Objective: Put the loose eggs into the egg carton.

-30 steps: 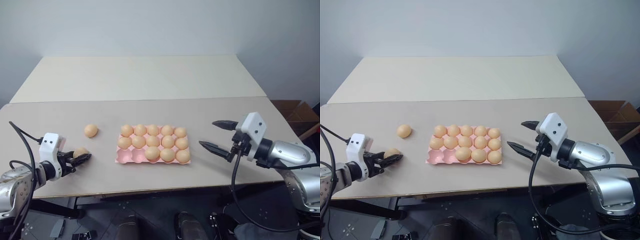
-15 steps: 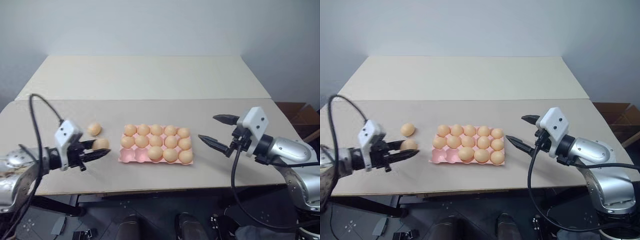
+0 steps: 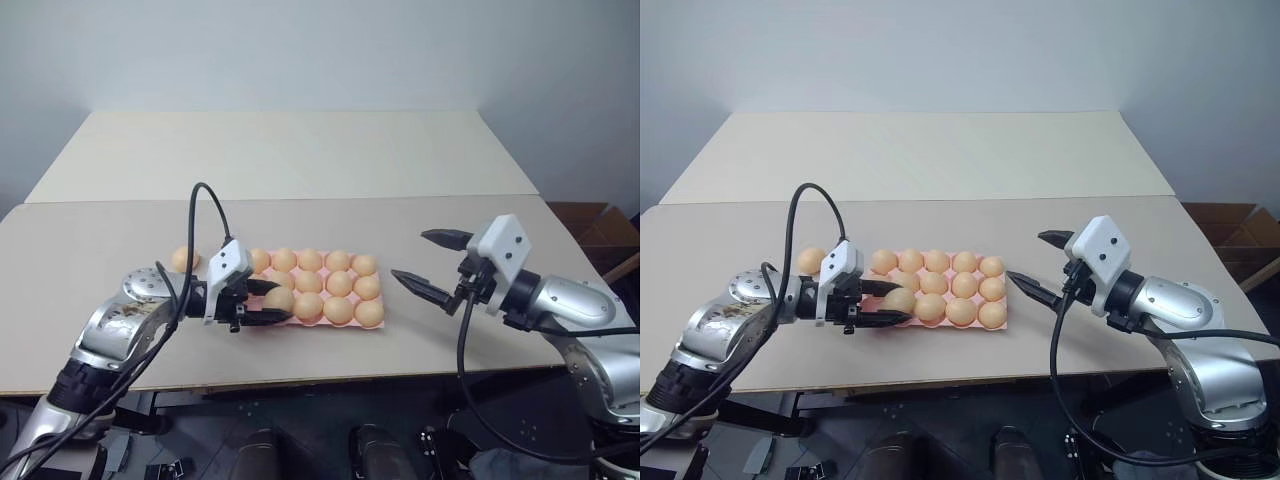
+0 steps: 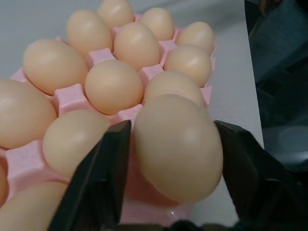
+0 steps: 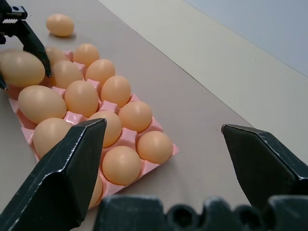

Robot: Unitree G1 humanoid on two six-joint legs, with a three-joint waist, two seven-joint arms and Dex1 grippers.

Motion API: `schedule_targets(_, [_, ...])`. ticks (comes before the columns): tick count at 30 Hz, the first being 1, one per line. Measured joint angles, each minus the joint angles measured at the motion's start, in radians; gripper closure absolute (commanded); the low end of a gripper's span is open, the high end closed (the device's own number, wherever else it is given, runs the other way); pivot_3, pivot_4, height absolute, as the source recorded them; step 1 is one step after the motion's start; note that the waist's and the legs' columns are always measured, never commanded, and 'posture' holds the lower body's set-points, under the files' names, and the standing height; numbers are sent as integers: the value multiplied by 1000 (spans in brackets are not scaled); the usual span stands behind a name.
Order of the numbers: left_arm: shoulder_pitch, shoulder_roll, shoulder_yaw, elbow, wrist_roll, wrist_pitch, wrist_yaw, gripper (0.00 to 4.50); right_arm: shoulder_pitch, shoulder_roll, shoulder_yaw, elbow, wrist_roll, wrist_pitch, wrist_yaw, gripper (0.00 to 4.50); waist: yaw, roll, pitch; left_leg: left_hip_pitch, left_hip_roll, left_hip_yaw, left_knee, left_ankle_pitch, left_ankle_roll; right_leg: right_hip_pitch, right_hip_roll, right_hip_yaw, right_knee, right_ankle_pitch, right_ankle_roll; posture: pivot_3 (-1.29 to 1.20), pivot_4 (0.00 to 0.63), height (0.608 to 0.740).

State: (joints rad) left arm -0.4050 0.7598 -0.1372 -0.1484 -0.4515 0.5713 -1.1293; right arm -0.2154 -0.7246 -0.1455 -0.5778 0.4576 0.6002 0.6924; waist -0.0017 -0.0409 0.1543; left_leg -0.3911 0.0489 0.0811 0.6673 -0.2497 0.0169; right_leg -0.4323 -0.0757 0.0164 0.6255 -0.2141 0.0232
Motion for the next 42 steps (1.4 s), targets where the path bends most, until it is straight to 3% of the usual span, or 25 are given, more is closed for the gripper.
schedule_targets(2, [1,7,3,-5,-1,0,-5,44,1,0,0,-5,5,5,-5,0,0,0,0,0,0,0,1,0,0,0,0,0,0,0,0,0,150,740])
schedule_targets(6, [19,67,91,-44,-27,6,-8,44,1,0,-1,-12,20,12,-8,0,-4,0,0,0,0,-1,1,0,0,0,0,0,0,0,0,0,150,740])
schedule_targets(13, [259,197,450,-71,-101,40,-2,44,-1,-2,-4,-13,37,12,-6,0,-18,0,0,1,1,0,0,0,0,-1,0,0,1,0,0,0,150,740])
schedule_targets(18, [469,195,679,-37,-100,9,-2,44,1,-4,-3,-3,37,9,12,0,-10,0,0,1,1,0,0,0,0,0,-1,-1,0,-1,0,0,150,740])
schedule_targets(23, [591,149,789,-83,-103,15,35,44,-5,-12,-3,20,36,0,38,0,0,0,0,1,1,1,0,0,0,1,-2,-1,-1,-1,-1,0,150,740])
schedule_targets(29, [583,92,780,-153,-118,83,169,44,-19,-16,-2,42,35,-5,61,0,3,0,0,2,1,0,0,0,0,1,-1,-1,1,-1,-1,0,150,740])
schedule_targets(34, [338,17,669,-146,-80,230,471,44,-37,-24,-2,49,34,-5,66,0,10,-2,-1,5,1,-2,2,0,0,7,-1,-2,0,0,1,0,150,740])
schedule_targets(42, [10,-58,412,105,40,332,681,44,-35,-34,-5,45,34,-5,65,0,11,-3,-1,5,0,-2,2,0,0,8,-1,-2,0,1,1,0,150,740])
